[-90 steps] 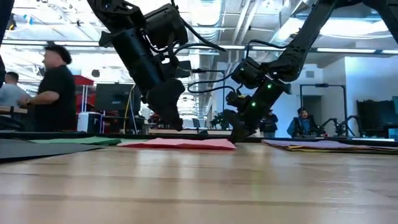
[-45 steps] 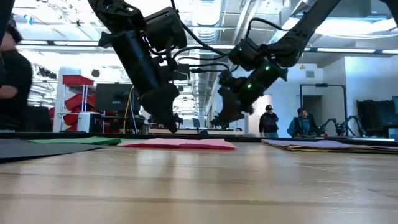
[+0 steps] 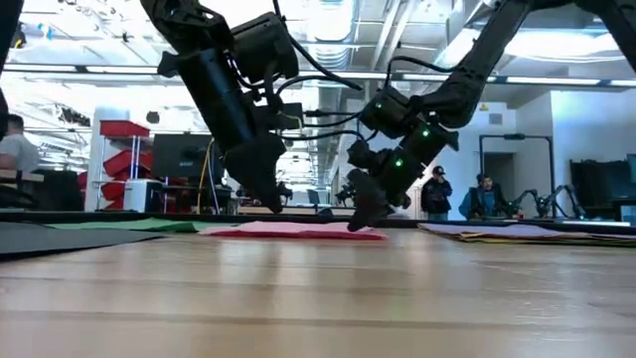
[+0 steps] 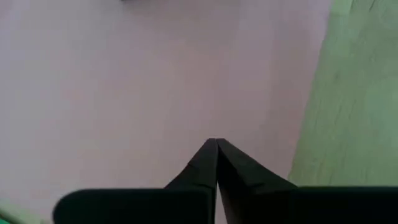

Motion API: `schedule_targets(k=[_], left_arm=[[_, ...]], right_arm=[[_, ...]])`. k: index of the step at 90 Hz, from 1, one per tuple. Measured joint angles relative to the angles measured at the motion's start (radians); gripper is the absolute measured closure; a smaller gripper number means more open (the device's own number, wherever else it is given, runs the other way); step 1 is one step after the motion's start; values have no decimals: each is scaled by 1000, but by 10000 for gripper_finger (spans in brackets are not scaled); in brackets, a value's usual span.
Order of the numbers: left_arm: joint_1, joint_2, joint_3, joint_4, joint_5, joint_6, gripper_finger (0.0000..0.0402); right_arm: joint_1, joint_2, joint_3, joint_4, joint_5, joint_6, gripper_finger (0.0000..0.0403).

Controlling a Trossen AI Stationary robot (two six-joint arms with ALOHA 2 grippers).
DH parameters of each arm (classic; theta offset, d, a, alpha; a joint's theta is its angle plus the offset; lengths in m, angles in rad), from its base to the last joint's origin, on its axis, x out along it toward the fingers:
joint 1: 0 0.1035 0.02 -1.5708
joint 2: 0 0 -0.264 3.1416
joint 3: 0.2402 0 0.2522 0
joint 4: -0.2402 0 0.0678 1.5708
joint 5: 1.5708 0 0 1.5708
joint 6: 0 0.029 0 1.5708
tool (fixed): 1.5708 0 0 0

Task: Organize paper
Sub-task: Stack the pink paper on top of the pink paper

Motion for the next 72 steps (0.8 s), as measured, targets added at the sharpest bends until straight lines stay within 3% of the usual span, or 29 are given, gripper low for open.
schedule_targets(k=[40,72], left_arm=[[-2,0,-25,31,3,-32,401],[-17,0,-90,168,198,5,401]], right_arm=[[-1,-28,-7,-69,26,-10,403],[-11,-262,-10,-154,33,-150,403]])
